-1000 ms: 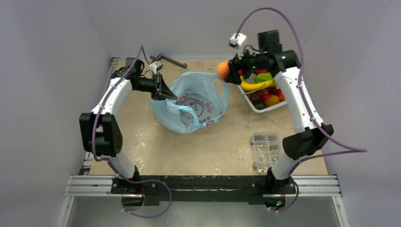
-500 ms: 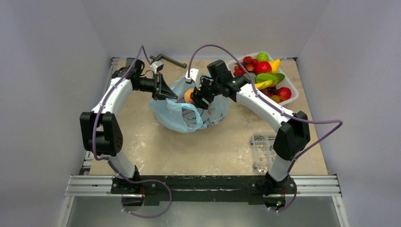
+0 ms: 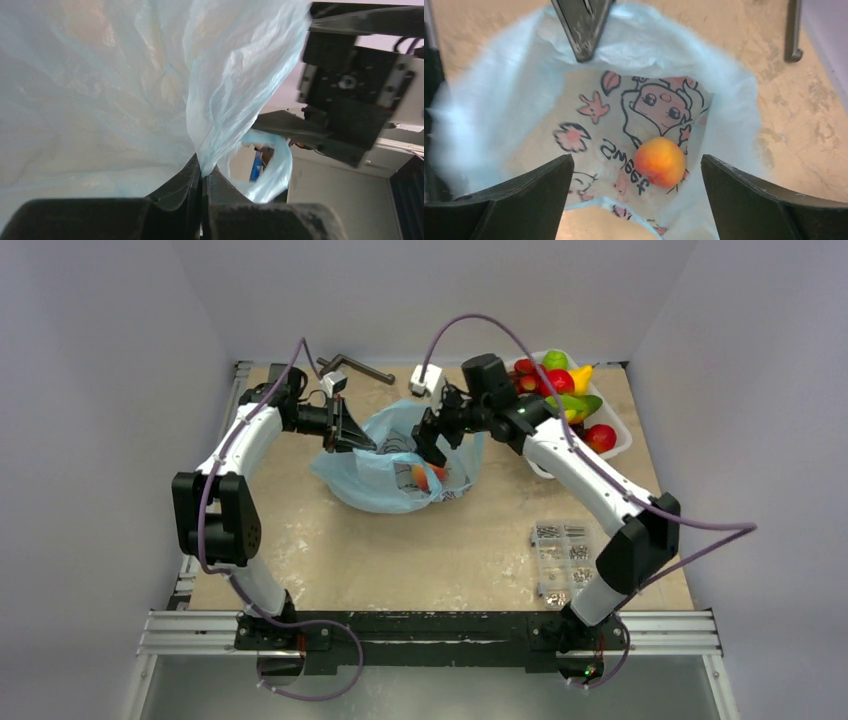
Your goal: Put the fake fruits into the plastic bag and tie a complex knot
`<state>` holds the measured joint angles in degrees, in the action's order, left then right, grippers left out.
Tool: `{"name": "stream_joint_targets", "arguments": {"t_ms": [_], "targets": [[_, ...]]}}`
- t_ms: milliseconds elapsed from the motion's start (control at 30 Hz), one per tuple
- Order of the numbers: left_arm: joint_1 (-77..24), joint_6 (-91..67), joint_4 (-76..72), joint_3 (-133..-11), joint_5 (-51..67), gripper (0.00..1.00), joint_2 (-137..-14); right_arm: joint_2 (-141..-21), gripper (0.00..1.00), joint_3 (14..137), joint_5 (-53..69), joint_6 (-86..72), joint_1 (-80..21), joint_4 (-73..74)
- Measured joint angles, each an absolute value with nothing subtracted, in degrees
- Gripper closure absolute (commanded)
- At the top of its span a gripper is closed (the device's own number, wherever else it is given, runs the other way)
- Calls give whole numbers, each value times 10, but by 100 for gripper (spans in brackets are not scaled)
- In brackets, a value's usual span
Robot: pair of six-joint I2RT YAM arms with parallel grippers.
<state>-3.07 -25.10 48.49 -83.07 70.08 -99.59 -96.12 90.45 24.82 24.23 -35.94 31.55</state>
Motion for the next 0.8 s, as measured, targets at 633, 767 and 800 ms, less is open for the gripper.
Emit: {"name": "stream_joint_targets", "arguments": {"t_ms": [633,767,800], "targets": [[-31,-249,489,-831,696,100,-1001,-894,27,986,288,328,102,568],[-31,-249,489,-831,693,100,-1004,-932,28,980,232,347,117,593],[-31,-249,489,-831,691,100,-1004,-936,27,971,222,347,116,593]]}}
